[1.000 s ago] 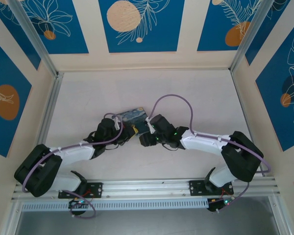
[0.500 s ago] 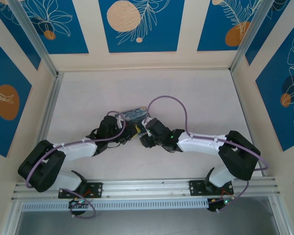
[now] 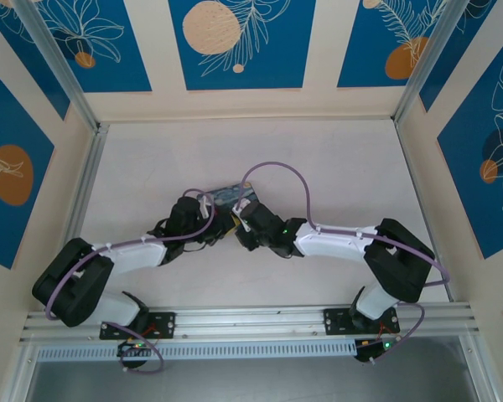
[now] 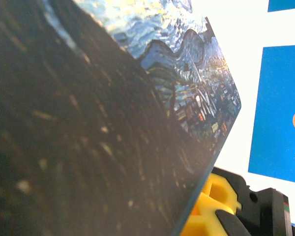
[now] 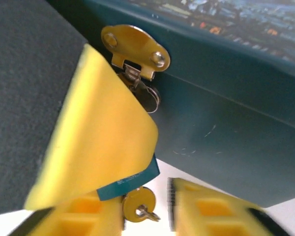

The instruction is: Unlock a padlock with a key

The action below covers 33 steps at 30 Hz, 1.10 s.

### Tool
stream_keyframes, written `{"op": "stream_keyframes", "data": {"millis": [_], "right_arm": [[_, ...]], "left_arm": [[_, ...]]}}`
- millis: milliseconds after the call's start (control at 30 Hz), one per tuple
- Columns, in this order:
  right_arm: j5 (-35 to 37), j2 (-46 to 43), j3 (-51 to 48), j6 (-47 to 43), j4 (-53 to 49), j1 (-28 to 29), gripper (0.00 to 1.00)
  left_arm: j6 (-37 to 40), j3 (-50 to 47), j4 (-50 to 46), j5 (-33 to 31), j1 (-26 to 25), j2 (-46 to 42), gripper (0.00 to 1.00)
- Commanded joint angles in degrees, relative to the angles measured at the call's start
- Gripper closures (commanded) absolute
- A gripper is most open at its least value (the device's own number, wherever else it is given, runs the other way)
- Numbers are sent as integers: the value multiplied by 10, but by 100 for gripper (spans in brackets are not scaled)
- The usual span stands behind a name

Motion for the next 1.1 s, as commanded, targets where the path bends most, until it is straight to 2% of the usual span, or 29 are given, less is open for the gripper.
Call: {"op": "stream_keyframes", "data": {"millis": [0,100,167,267,300,367,400,533,633,767,933,967,1067], "right_arm": [[4,0,20,-4,3,-7,90],[-19,-15,15,3,0,-11,100],[-51,-31,6,13,3,-20,100],[-143,-62,-18,36,20,-53,100],[-166,-71,-26,42,25,-62,93],[-217,-93,-43,51,32,-78,60],[-228,-104,-50,56,32,-84,52],[-257,-152,-86,102,40,-115,46],[-272,-181,-115,157,59,-142,41],[-283,-193,-132,215,74,-145,33],[-285,-179,-154,294,117,-141,30],[-285,-174,-156,305,126,-138,30],[-278,-157,-163,339,152,-123,29]], "left_arm": [[-2,11,18,20,1,1,100],[0,10,18,20,1,3,100],[2,9,20,19,1,5,100],[4,8,22,18,1,11,100],[4,8,22,18,1,12,100],[6,7,22,16,1,14,100],[9,7,22,15,2,15,100],[29,13,7,14,1,18,100],[76,29,-44,9,1,22,100],[110,30,-63,11,0,39,100],[118,23,-40,14,-6,66,71],[120,24,-39,14,-7,71,67],[121,21,-32,13,-9,77,62]]}}
